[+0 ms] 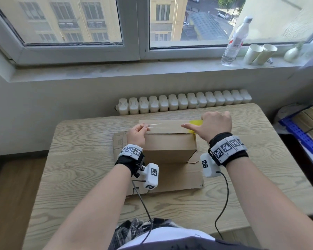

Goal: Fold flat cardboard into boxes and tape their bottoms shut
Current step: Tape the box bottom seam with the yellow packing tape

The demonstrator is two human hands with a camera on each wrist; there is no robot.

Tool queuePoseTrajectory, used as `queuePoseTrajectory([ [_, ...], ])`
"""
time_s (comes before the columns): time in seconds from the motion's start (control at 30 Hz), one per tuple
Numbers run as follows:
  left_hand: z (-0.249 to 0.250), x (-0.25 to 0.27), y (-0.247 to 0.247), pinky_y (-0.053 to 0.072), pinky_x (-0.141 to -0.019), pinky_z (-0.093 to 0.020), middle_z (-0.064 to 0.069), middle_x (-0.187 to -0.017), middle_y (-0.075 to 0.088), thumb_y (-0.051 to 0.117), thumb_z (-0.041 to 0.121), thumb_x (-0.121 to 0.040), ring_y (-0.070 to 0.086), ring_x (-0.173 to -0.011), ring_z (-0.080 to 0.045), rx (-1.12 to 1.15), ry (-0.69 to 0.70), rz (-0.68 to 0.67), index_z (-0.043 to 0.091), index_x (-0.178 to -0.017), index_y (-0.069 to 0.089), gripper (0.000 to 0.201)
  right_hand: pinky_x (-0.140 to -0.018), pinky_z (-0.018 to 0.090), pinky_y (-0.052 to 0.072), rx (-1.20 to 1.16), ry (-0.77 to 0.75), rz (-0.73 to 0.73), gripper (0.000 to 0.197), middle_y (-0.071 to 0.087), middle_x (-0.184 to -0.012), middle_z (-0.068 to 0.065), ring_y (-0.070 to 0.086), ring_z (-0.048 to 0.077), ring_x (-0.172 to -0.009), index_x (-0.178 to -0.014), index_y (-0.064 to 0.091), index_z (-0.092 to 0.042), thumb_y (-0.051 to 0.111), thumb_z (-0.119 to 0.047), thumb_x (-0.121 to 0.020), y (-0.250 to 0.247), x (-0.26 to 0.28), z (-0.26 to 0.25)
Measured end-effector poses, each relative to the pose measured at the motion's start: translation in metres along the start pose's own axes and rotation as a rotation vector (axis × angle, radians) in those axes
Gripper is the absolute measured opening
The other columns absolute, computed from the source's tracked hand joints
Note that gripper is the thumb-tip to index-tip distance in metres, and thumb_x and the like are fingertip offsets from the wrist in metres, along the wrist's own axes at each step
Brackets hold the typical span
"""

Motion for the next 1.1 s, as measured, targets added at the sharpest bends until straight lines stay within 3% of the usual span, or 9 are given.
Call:
queuePoseTrajectory([
  [0.1,-0.002,-0.002,-0.003,0.041,-0.082,-0.028,0.008,-0.084,0.068,0.056,0.015,-0.097,0.059,-0.089,-0.012,-0.022,-0.023,0.022,0.025,-0.065,0.061,0.034,-0.056,0.031,0.03,-0.342,-0.094,0.001,0.075,0.039,-0.047,-0.003,0.043,0.018,-0.051,-0.049,0.037,-0.016,0.044,-0.087,-0.072,0.005,-0.005,0.021],
  [0.2,0.006,0.001,-0.002,0.04,-0.076,-0.02,0.01,-0.083,0.065,0.055,0.014,-0.098,0.056,-0.084,-0.006,-0.03,-0.025,-0.001,0.022,-0.067,0.062,0.033,-0.051,0.032,0.028,-0.598,-0.093,-0.01,0.074,0.029,-0.048,0.0,0.033,0.017,-0.046,-0.048,0.031,-0.018,0.056,-0.084,-0.067,0.01,-0.009,0.042],
  [0.3,0.01,0.005,0.003,0.041,-0.082,-0.02,0.003,-0.091,0.065,0.058,0.01,-0.096,0.057,-0.092,-0.01,-0.05,0.016,-0.01,0.016,-0.07,0.066,0.028,-0.052,0.031,0.029,-0.469,-0.018,0.057,0.074,0.034,-0.046,0.0,0.041,0.02,-0.048,-0.047,0.033,-0.016,0.058,-0.083,-0.067,0.013,-0.006,0.044],
  [0.43,0.012,0.007,0.008,0.039,-0.091,-0.025,0.006,-0.1,0.06,0.06,0.007,-0.094,0.055,-0.098,-0.01,-0.115,0.066,-0.038,0.01,-0.075,0.072,0.023,-0.07,0.035,0.032,-0.163,0.075,0.109,0.074,0.049,-0.052,0.0,0.047,0.022,-0.055,-0.054,0.05,-0.016,0.043,-0.087,-0.072,0.019,-0.001,0.036],
  [0.6,0.011,0.008,0.012,0.04,-0.096,-0.027,0.001,-0.109,0.062,0.06,0.008,-0.094,0.055,-0.103,-0.011,-0.171,0.093,-0.052,0.01,-0.076,0.073,0.022,-0.089,0.039,0.038,-0.072,0.159,0.064,0.07,0.052,-0.057,0.0,0.047,0.021,-0.058,-0.067,0.06,-0.015,0.038,-0.08,-0.083,0.036,0.002,0.029],
  [0.83,0.011,0.003,0.011,0.039,-0.105,-0.035,0.004,-0.119,0.063,0.057,0.01,-0.095,0.055,-0.118,-0.017,-0.158,0.064,-0.001,0.017,-0.071,0.069,0.028,-0.077,0.037,0.032,-0.066,0.157,0.121,0.075,0.052,-0.052,0.0,0.042,0.019,-0.051,-0.059,0.056,-0.015,0.036,-0.084,-0.079,0.039,0.002,0.04],
  [0.93,0.012,0.005,0.011,0.034,-0.112,-0.04,0.002,-0.135,0.056,0.057,0.009,-0.095,0.05,-0.127,-0.017,-0.081,0.064,0.014,0.022,-0.068,0.066,0.032,-0.087,0.039,0.038,-0.076,0.17,0.077,0.076,0.053,-0.054,0.0,0.047,0.021,-0.057,-0.063,0.059,-0.016,0.034,-0.086,-0.079,0.043,0.001,0.039],
  [1.03,0.019,0.007,0.011,0.028,-0.115,-0.035,0.0,-0.15,0.042,0.056,0.009,-0.096,0.04,-0.136,-0.015,-0.104,0.109,0.023,0.014,-0.073,0.067,0.026,-0.093,0.041,0.041,-0.142,0.178,0.08,0.072,0.055,-0.057,0.0,0.049,0.022,-0.061,-0.067,0.062,-0.016,0.036,-0.082,-0.083,0.046,-0.002,0.041],
  [1.1,0.024,0.008,0.014,0.027,-0.115,-0.035,0.0,-0.153,0.038,0.055,0.009,-0.097,0.037,-0.138,-0.015,-0.124,0.127,0.037,0.004,-0.08,0.068,0.021,-0.085,0.039,0.042,-0.23,0.183,0.086,0.067,0.056,-0.061,0.0,0.052,0.023,-0.065,-0.069,0.061,-0.016,0.04,-0.078,-0.085,0.049,-0.003,0.043],
])
Point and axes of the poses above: each hand's wrist, its own x-axis away from the middle knuckle, its own y-axis out of the palm, z = x × y, the point moved 3 cm from there along -x, towards the middle knuckle
